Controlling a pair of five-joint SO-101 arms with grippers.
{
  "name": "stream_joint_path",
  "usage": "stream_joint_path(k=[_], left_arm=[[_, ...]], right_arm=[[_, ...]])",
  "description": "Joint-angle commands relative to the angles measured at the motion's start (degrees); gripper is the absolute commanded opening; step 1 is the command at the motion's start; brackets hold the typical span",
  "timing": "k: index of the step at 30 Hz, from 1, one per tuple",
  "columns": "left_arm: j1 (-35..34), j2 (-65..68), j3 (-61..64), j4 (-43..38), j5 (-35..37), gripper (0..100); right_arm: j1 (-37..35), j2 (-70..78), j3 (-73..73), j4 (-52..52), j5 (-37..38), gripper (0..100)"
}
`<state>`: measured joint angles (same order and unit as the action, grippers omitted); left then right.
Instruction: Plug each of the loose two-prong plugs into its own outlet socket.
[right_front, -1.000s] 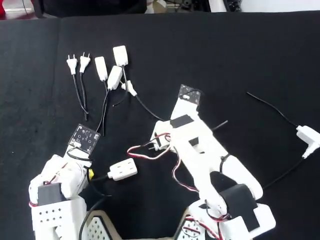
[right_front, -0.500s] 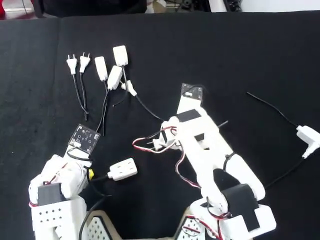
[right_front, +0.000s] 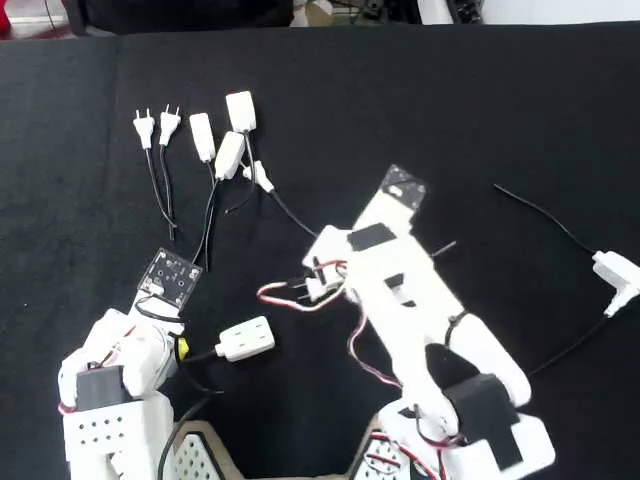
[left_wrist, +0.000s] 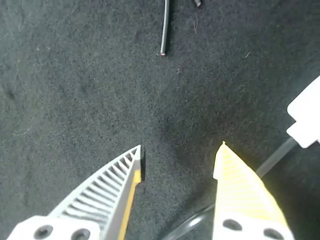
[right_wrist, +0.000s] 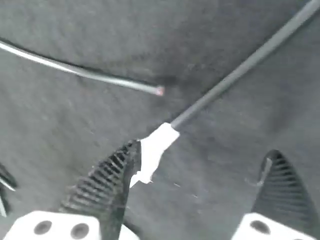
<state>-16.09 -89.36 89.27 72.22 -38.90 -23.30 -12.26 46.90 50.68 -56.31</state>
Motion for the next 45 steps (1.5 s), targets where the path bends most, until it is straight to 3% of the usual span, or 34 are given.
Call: stream_joint_path(k=[1,5,12,16,21,26,37,45], left_arm=[[0.75,0.00,-0.13,0.79,-0.62,23],[0.75,0.00,-0.13,0.79,-0.62,23],[0.84,0.00,-0.13,0.79,-0.62,23],[0.75,0.00,-0.13,0.79,-0.62,23],[0.75,0.00,-0.13,0.79,-0.62,23],[0.75,0.00,-0.13,0.79,-0.62,23],[0.75,0.00,-0.13,0.88,-0.62,23],[0.66,0.00,-0.13,0.79,-0.62,23]], right_arm=[[-2.46,2.24,0.40,-6.77,-2.29,37.4],[-1.05,5.93,-0.22,-8.97,-2.20,30.1],[0.35,5.67,-4.97,0.09,6.68,0.9],[0.09,3.38,-6.20,7.21,9.41,1.1],[2.02,-0.48,-9.27,17.41,18.29,1.1],[5.80,-1.80,-12.18,19.87,35.60,1.1],[7.74,5.49,-11.65,8.35,78.59,1.2],[8.09,7.96,-11.21,10.64,93.71,1.2]])
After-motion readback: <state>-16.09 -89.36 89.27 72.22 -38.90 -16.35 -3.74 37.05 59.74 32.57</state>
